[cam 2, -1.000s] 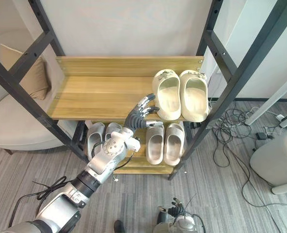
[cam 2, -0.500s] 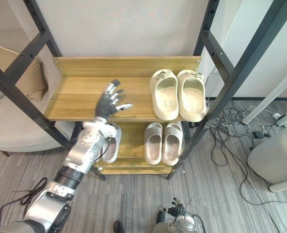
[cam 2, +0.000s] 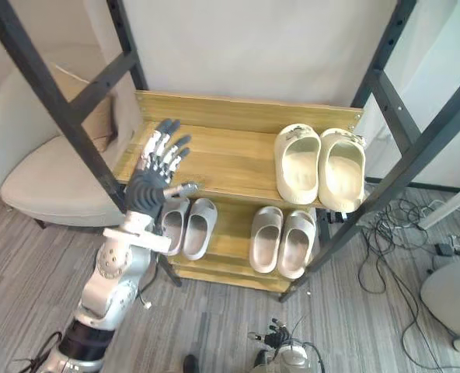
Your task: Organize the slippers on the shoe rack
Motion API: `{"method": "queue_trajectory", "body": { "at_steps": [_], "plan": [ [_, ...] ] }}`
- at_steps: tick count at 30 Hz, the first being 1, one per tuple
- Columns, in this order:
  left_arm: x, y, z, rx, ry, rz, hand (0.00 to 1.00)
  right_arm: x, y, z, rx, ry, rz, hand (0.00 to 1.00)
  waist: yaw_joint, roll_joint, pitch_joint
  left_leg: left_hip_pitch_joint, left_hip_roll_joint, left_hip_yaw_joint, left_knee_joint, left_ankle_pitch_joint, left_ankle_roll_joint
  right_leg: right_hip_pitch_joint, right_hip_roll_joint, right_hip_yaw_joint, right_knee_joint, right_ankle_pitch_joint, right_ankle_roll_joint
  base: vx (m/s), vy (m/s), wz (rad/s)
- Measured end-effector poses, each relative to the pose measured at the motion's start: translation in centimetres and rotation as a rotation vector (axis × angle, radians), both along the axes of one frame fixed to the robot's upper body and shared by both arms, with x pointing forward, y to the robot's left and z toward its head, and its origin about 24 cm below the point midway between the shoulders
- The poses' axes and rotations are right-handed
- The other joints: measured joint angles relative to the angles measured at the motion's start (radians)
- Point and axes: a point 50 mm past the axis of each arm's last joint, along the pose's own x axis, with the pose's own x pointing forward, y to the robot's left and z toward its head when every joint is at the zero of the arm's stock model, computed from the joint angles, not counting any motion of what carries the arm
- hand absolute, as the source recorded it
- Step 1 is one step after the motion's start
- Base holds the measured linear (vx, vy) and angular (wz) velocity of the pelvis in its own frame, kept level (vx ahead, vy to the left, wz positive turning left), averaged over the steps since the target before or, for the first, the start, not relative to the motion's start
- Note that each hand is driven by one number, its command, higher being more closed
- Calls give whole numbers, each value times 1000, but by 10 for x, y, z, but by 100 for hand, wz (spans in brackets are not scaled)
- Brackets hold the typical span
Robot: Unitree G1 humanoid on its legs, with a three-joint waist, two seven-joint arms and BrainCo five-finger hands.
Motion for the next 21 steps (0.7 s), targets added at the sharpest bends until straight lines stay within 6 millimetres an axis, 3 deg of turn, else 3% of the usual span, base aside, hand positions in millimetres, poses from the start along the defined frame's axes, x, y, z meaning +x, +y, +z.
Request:
{"method": "queue_trajectory", "body": {
  "at_steps": [1,6,7,8,11,12,16,21],
  "plan": [
    [-3,0,-5,-1,24,0,0,0,0,0,-2,1,5,0,0,2,-2,0,0,-1,0,0,0,0,0,0,0,0,0,-39,-17,3],
    [-31,10,-90,48,396,6,0,-3,-1,-1,-11,10,19,0,15,4,-15,1,0,-14,-2,5,0,7,1,-14,0,-5,-1,-23,-10,7],
    [-33,11,-97,54,425,11,0,-4,-1,-1,-11,10,19,0,16,3,-16,1,1,-15,-2,5,0,8,1,-14,0,-5,-1,-13,-5,7],
    [-42,18,-125,89,549,36,0,-4,-1,-1,-11,10,21,0,22,-2,-18,9,1,-15,-3,5,0,15,1,-15,0,-6,0,0,0,0],
    [-55,34,-163,188,705,88,0,-3,-1,-1,-9,9,23,0,27,-12,-24,24,1,-12,-9,5,-1,22,1,-13,0,-9,1,0,0,0],
    [-56,36,-167,202,719,94,0,-3,-1,-1,-9,9,24,0,27,-13,-25,26,1,-12,-10,5,-1,22,1,-12,0,-10,1,-19,3,-5],
    [-80,64,-214,429,918,198,0,-4,1,-1,-13,11,48,0,29,-28,-35,43,1,4,-17,3,-2,32,2,2,-1,-11,5,8,2,-10],
    [-107,73,-246,572,1084,234,0,-19,2,-6,-17,41,58,0,29,-36,-40,58,0,13,-17,-2,-4,38,2,12,-1,-13,7,0,-3,-6]
  ]
}}
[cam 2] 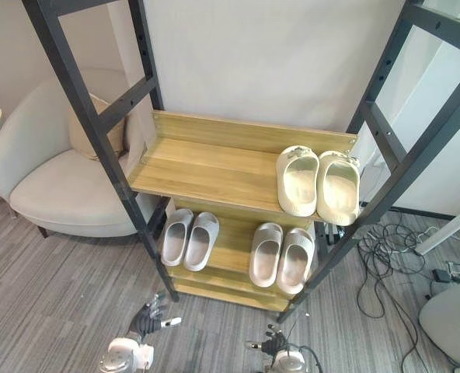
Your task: Organize the slippers on the shoe rack
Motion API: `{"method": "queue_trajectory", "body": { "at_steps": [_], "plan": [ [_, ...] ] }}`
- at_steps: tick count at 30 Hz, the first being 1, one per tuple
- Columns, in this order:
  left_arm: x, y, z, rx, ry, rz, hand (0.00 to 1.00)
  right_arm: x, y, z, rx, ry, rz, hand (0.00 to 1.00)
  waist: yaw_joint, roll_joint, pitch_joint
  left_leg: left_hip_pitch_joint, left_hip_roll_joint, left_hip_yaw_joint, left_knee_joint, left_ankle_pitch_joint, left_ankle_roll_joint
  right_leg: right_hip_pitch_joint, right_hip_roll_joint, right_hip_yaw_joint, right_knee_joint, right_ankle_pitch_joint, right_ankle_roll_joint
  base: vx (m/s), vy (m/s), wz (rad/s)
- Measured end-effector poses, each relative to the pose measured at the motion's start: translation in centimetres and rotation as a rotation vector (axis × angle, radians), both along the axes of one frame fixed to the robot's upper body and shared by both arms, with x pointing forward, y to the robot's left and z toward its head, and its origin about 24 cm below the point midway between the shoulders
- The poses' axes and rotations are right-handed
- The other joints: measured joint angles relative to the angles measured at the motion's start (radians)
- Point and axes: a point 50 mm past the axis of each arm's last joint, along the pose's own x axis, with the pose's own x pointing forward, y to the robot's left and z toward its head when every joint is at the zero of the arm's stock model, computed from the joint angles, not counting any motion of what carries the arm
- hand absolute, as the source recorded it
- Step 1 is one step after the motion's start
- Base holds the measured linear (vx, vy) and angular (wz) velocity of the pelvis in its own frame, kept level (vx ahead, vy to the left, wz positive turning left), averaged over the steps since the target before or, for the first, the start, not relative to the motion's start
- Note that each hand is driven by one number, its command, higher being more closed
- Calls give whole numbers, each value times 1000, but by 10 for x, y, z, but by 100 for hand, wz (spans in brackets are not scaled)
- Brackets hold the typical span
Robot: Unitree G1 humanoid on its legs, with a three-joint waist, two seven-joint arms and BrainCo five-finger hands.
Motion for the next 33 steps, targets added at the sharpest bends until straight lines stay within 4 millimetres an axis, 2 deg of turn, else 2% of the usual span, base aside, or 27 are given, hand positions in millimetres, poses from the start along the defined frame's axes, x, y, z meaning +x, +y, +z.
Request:
{"method": "queue_trajectory", "body": {
  "at_steps": [3,5,7,8,9,11,12,13,15,16,17,18,19,20,22,24,26,28,29,30,31,32,33],
  "plan": [
    [-21,7,-17,57,119,24,0,-3,-3,0,-9,2,4,0,0,0,0,4,1,4,0,-1,0,6,1,5,1,0,0,0,-10,-5],
    [-24,9,-20,64,139,55,0,-4,-5,0,-18,-1,4,0,0,-1,1,12,2,13,0,-4,-2,8,2,12,1,-3,0,-32,-10,-13],
    [-26,8,-23,72,156,72,0,-3,-6,1,-32,-10,22,0,6,6,4,13,5,24,1,-17,-7,-10,-4,25,48,-34,1,-40,1,-15],
    [-26,10,-24,75,165,84,0,0,-7,2,-34,-24,31,0,2,8,10,13,4,24,8,-22,-6,-51,-24,31,150,-83,5,0,0,0],
    [-25,12,-24,85,170,95,0,2,-7,3,-31,-36,31,0,0,-1,14,11,-5,22,23,-31,-1,-91,-53,39,254,-129,7,-18,18,5],
    [-24,13,-24,94,168,97,0,3,-7,3,-27,-39,34,0,-1,-11,24,8,-17,13,43,-43,-3,-120,-83,53,349,-173,11,-3,-6,20],
    [-22,15,-24,101,169,93,0,4,-6,4,-24,-42,35,0,-3,-21,31,-6,-23,-15,71,-56,0,-144,-95,112,432,-196,10,-1,-43,76],
    [-18,15,-24,102,166,86,0,5,-7,4,-27,-45,33,0,-10,-21,32,-26,-22,-66,87,-59,3,-157,-79,212,473,-199,4,-2,-57,107],
    [-11,12,-23,102,149,77,0,6,-8,4,-26,-47,28,0,-13,-25,34,-67,-32,-156,86,-42,-1,-155,-51,352,463,-234,-38,-6,-57,126],
    [-11,11,-22,102,147,77,0,6,-8,5,-25,-49,27,0,-14,-26,34,-77,-35,-173,86,-37,-4,-155,-47,377,457,-247,-45,-18,-107,136],
    [-6,11,-21,109,136,70,0,8,-6,5,-18,-53,21,0,-17,-40,43,-110,-54,-227,85,-20,-11,-137,-43,460,410,-303,-39,-2,-149,110],
    [-3,13,-20,119,129,64,0,9,-5,5,-13,-58,20,0,-16,-56,48,-124,-70,-244,84,-11,-20,-134,-52,486,377,-342,-11,15,-185,129],
    [2,13,-19,127,122,61,0,16,-7,8,-14,-76,7,0,-9,-43,73,-134,-66,-279,78,13,-34,-131,-46,449,372,-343,22,21,-159,77],
    [3,13,-19,127,121,61,0,17,-8,8,-16,-80,3,0,-9,-36,79,-138,-64,-285,77,18,-34,-130,-44,437,370,-343,22,15,-158,84],
    [4,4,-20,105,122,65,0,22,-12,10,-32,-92,-4,0,-8,6,94,-181,-39,-356,86,36,-50,-101,-18,357,324,-319,19,42,-139,83],
    [3,3,-21,104,125,65,0,26,-11,12,-31,-106,-5,0,-8,19,98,-220,-30,-395,119,33,-57,-75,1,307,279,-296,11,84,-116,78],
    [12,2,-19,104,108,61,0,33,-10,14,-30,-125,-10,0,-7,18,115,-271,-31,-398,174,33,-58,-63,12,258,254,-284,1,43,-82,87],
    [17,0,-17,101,95,54,0,42,-13,18,-31,-148,-39,0,-8,15,137,-311,-20,-315,205,46,-56,-51,12,212,253,-279,-5,-3,-15,77],
    [20,0,-16,100,85,53,0,43,-14,18,-32,-153,-68,0,-6,15,137,-325,11,-147,216,25,-8,-51,15,185,253,-274,-11,-15,52,48],
    [23,1,-14,103,78,54,0,49,-16,21,-35,-170,-87,0,-2,13,141,-360,62,36,327,-46,57,-48,15,172,257,-275,-12,-13,54,38],
    [23,1,-14,103,80,54,0,50,-17,21,-38,-174,-89,0,-1,16,142,-369,78,81,364,-60,64,-44,16,165,258,-276,-12,38,62,59],
    [23,-3,-15,94,83,50,0,51,-22,23,-50,-184,-98,0,-14,34,150,-391,100,198,463,-85,66,-13,15,139,267,-308,0,39,32,54],
    [23,-3,-15,93,82,49,0,51,-22,23,-51,-183,-98,0,-13,31,151,-392,94,198,464,-85,66,-11,10,137,267,-315,-1,44,125,90]
  ]
}}
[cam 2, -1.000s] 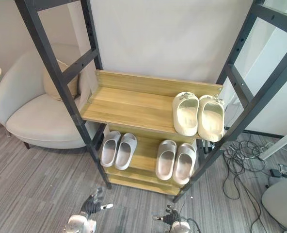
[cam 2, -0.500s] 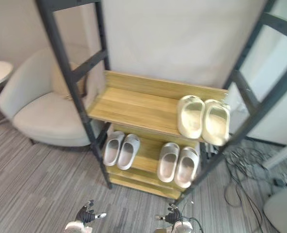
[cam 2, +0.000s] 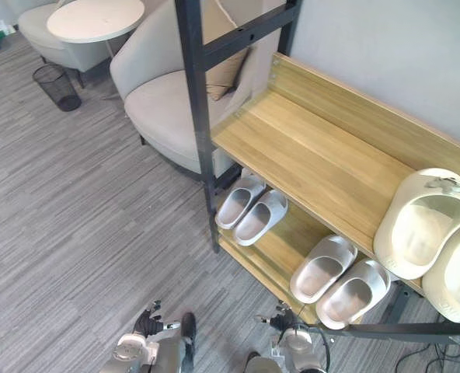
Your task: Organize the slippers on the shoe rack
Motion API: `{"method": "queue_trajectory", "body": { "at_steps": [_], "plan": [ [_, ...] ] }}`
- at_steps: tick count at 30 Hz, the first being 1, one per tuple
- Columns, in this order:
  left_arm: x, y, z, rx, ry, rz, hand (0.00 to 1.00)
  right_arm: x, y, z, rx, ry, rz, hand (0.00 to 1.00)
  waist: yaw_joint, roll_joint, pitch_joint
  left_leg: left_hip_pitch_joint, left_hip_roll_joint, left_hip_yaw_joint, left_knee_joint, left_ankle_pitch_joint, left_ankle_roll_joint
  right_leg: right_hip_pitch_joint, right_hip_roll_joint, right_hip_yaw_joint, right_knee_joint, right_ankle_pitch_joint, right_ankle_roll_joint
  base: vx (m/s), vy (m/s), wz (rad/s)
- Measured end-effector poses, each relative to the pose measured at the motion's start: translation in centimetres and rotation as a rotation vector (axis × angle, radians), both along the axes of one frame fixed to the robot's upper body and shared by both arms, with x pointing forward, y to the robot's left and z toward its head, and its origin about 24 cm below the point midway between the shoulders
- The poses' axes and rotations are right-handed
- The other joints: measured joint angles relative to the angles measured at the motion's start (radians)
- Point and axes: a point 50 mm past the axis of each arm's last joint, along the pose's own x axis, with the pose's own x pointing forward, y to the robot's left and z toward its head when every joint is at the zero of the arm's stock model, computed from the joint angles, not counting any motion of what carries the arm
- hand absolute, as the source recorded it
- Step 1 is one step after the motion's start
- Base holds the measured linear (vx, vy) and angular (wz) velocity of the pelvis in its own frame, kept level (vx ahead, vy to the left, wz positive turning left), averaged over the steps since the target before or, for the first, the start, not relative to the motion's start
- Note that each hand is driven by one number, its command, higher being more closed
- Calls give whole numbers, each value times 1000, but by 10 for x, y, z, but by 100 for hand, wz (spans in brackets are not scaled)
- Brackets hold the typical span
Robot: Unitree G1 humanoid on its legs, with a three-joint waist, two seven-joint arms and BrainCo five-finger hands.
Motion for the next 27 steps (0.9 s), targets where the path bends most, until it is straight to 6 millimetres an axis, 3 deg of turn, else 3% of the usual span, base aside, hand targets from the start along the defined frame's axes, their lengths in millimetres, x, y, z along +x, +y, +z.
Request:
{"method": "queue_trajectory", "body": {
  "at_steps": [1,4,6,8,9,10,11,12,16,18,19,20,21,22,24,26,27],
  "plan": [
    [1,-2,0,-4,0,-3,0,-4,-1,-2,0,11,-3,0,0,4,4,8,-37,-11,-42,-19,2,0,-20,-19,1,-33,10,4,121,66],
    [-1,-2,-1,-2,8,-1,0,-11,3,-5,13,33,-5,0,3,1,4,39,-92,-7,-126,-13,2,7,-44,2,-15,-50,15,26,101,55],
    [-3,4,-3,15,20,-5,0,-10,10,-6,32,33,0,0,6,-7,7,31,-134,-4,-106,-32,28,16,-67,18,-19,-59,12,113,111,26],
    [-4,8,-3,26,27,-4,0,-5,15,-4,41,21,12,0,5,-8,8,24,-137,-12,-69,-73,40,-1,-86,29,71,-67,12,181,135,6],
    [-6,10,-4,34,35,-4,0,-3,17,-3,45,15,22,0,2,1,4,24,-131,-30,-65,-80,38,-83,-89,53,237,-44,-1,203,127,34],
    [-7,12,-5,40,45,-4,0,0,20,-2,54,8,24,0,-7,1,3,37,-128,-69,-71,-84,35,-145,-77,93,365,-17,-5,249,140,44],
    [-8,13,-5,41,48,-3,0,-1,21,-3,56,10,24,0,-9,-2,3,42,-128,-77,-74,-85,34,-148,-70,104,381,-22,-4,233,76,78],
    [-8,15,-6,45,52,0,0,-7,20,-5,57,26,18,0,-10,-8,8,84,-134,-115,-108,-84,31,-156,-27,160,395,-51,2,309,28,69],
    [-15,17,-9,43,81,21,0,-15,17,-8,52,43,12,0,-13,-8,5,181,-153,-189,-194,-69,22,-216,56,256,298,-67,5,239,-13,64],
    [-17,17,-10,38,88,38,0,-16,14,-9,45,47,8,0,-13,-15,0,202,-176,-232,-198,-75,13,-239,54,259,241,-51,-17,292,-106,83],
    [-18,16,-11,35,91,39,0,-17,12,-9,41,51,6,0,-13,-21,-3,208,-187,-257,-178,-89,-8,-233,55,259,173,-18,-30,288,-164,104],
    [-20,16,-12,33,102,47,0,-21,7,-10,31,59,0,0,-17,0,-9,190,-183,-282,-120,-111,-36,-198,55,230,133,-1,-32,291,-169,98],
    [-21,15,-12,30,102,50,0,-21,6,-10,28,59,0,0,-17,2,-12,185,-182,-282,-108,-117,-43,-190,55,223,125,3,-35,350,-183,73],
    [-20,11,-12,9,94,74,0,-18,4,-8,23,52,2,0,-3,20,-19,145,-163,-264,-14,-137,-79,-157,56,193,92,9,-39,340,-142,52],
    [-18,10,-11,3,82,86,0,-16,4,-8,22,48,1,0,-1,27,-17,78,-125,-199,197,-148,-126,-84,57,149,54,9,-40,235,-85,55],
    [-14,9,-9,1,61,82,0,-16,4,-7,16,46,2,0,6,24,-12,31,-40,-91,336,-185,-123,-9,64,127,26,8,-42,271,-40,31],
    [-12,5,-8,-8,55,77,0,-14,2,-6,11,42,3,0,6,37,-16,6,39,-6,300,-182,-95,32,68,104,21,7,-40,287,5,19]
  ]
}}
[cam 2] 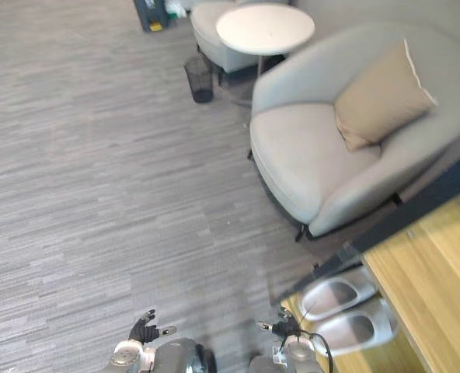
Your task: Organize the slippers on the shoe rack
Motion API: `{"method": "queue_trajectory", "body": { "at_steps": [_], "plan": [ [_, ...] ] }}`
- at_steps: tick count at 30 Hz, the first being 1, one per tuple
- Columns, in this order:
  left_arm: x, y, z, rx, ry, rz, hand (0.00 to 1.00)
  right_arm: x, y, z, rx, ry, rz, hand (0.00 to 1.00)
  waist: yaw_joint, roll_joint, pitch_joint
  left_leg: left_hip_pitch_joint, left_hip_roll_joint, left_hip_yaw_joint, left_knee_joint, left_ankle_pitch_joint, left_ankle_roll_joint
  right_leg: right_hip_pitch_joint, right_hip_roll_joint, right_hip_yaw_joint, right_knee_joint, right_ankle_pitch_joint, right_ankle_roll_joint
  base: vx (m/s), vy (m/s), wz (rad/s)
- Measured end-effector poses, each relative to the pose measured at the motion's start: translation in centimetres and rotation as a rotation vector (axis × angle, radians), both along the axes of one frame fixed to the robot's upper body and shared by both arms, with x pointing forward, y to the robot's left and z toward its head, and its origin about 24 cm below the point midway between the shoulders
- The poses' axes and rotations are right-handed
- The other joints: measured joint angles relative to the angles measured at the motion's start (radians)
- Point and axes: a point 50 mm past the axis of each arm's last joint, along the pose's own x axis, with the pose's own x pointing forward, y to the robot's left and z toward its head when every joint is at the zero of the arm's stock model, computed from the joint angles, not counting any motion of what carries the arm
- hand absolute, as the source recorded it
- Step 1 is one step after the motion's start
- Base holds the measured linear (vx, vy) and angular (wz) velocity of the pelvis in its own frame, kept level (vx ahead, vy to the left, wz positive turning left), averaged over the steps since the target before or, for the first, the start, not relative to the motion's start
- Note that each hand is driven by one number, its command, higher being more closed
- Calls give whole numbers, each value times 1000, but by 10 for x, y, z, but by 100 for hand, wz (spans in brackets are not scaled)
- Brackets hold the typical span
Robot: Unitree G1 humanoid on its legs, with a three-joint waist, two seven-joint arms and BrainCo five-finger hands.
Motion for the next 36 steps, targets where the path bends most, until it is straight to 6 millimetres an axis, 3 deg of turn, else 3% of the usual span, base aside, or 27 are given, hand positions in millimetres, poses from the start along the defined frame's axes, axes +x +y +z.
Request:
{"method": "queue_trajectory", "body": {
  "at_steps": [1,2,4,6,7,8,9,10,11,12,13,14,15,17,19,20,21,22,23,26,28,29,30,33,34,35,36],
  "plan": [
    [0,-2,0,-2,-1,-5,0,3,0,1,-1,-9,3,0,0,4,-2,-7,18,17,-41,35,21,7,3,-7,1,-4,6,716,234,170],
    [15,5,7,24,-41,-27,0,3,17,-1,46,-6,2,0,10,-61,0,-27,-29,121,-151,78,102,56,-33,-126,-46,-9,27,715,246,177],
    [12,7,6,41,-25,-55,0,11,21,2,55,-27,10,0,22,-54,6,10,-28,102,-189,78,105,39,-22,-123,25,-6,25,494,127,105],
    [7,9,3,47,-4,-51,0,15,19,5,45,-50,18,0,25,-33,16,69,-24,80,-247,78,104,43,-2,-110,-46,-58,21,81,-34,17],
    [5,10,2,48,3,-49,0,17,20,6,46,-58,22,0,28,-43,12,79,-50,93,-259,73,98,52,-8,-118,-113,35,31,10,-34,33],
    [4,10,1,45,10,-43,0,11,20,3,43,-38,27,0,9,-57,5,85,-71,108,-231,36,127,48,-35,-133,-66,-2,75,84,40,66],
    [4,3,1,27,10,-51,0,-1,10,-1,21,-1,21,0,-13,-65,5,103,-120,126,-133,-14,197,1,-80,-160,121,-90,124,129,99,66],
    [-2,-9,-3,-5,29,-43,0,-6,-4,-2,-16,18,21,0,-18,5,2,165,-145,103,-223,-61,220,-113,-83,-137,411,-69,87,173,170,68],
    [-8,-10,-6,-9,49,-43,0,-7,-8,0,-10,1,-10,0,-36,16,-1,242,-159,65,-343,-94,150,-205,-83,-73,626,12,45,114,120,82],
    [-10,-6,-7,-3,68,-35,0,-3,-6,2,-9,-16,-6,0,-62,-12,-1,290,-180,15,-401,-58,148,-270,-68,-14,748,-53,38,194,39,122],
    [-10,-4,-7,-5,67,-22,0,-4,-3,1,-6,-12,3,0,-58,-24,-10,303,-190,-30,-443,-34,137,-325,-51,-9,725,-116,-1,224,-83,133],
    [-4,-4,-5,-4,48,-23,0,-4,-1,1,-3,-11,10,0,-56,-39,-9,312,-191,-65,-455,-29,140,-359,-37,-5,660,-136,-20,687,-336,254],
    [-5,2,-5,-6,52,36,0,-1,7,1,14,-11,30,0,-57,-54,8,346,-172,-222,-474,-31,65,-399,29,98,246,53,-42,757,-379,218],
    [-8,0,-7,-23,60,74,0,9,8,4,11,-31,53,0,-41,-6,-7,366,-122,-232,-465,-35,34,-353,53,71,222,40,-61,702,-290,106],
    [-7,-8,-7,-43,56,77,0,10,8,4,12,-28,55,0,-45,12,-2,360,-116,-231,-421,0,-23,-306,48,62,210,33,-74,449,-112,37],
    [-6,-10,-7,-50,54,76,0,9,9,4,16,-25,52,0,-45,11,0,354,-114,-229,-375,4,-31,-279,45,53,195,30,-74,427,-101,57],
    [-6,-11,-7,-56,49,83,0,7,8,3,14,-20,50,0,-51,8,4,327,-106,-222,-284,7,-35,-236,39,33,161,25,-70,303,-72,73],
    [-4,-11,-5,-74,36,128,0,5,9,3,17,-23,46,0,-56,0,14,244,-69,-183,-28,41,-71,-131,32,-4,68,20,-67,374,-75,79],
    [3,-9,-1,-89,-4,173,0,3,11,3,20,-21,52,0,-36,-10,19,128,41,-56,225,19,-43,-29,42,-8,-27,13,-77,366,-53,59],
    [9,-6,3,-86,-34,180,0,12,10,6,16,-39,58,0,-11,-13,19,-7,96,30,176,-35,-3,22,24,-7,-76,11,-78,353,55,1],
    [15,-3,6,-77,-53,174,0,21,11,10,18,-62,57,0,0,-19,23,-77,54,22,-68,3,3,49,-20,-5,-98,1,-60,436,233,-8],
    [13,-3,5,-73,-45,165,0,19,8,9,10,-54,54,0,3,-10,20,-71,13,-4,-288,188,35,76,-31,4,-101,-23,-14,395,232,4],
    [15,1,6,-64,-50,160,0,18,11,8,16,-45,53,0,3,-30,20,-51,-19,4,-306,185,39,83,-59,5,-102,-28,-7,463,260,28],
    [11,13,4,-27,-27,155,0,14,22,4,40,-30,66,0,0,-58,5,-43,-57,0,-319,161,83,82,-83,9,-101,72,29,396,214,30],
    [2,20,1,-12,4,167,0,14,23,4,41,-27,69,0,4,-62,4,28,-70,-2,-340,94,74,24,-96,36,118,97,66,656,338,20],
    [-5,21,-2,-3,31,159,0,9,25,1,50,-8,70,0,-1,-74,2,116,-91,-4,-406,82,69,-73,-133,59,395,143,178,733,350,25],
    [-10,23,-4,5,47,152,0,3,25,-2,55,9,69,0,-6,-78,-1,169,-105,-13,-431,73,70,-139,-142,78,568,127,199,487,169,27]
  ]
}}
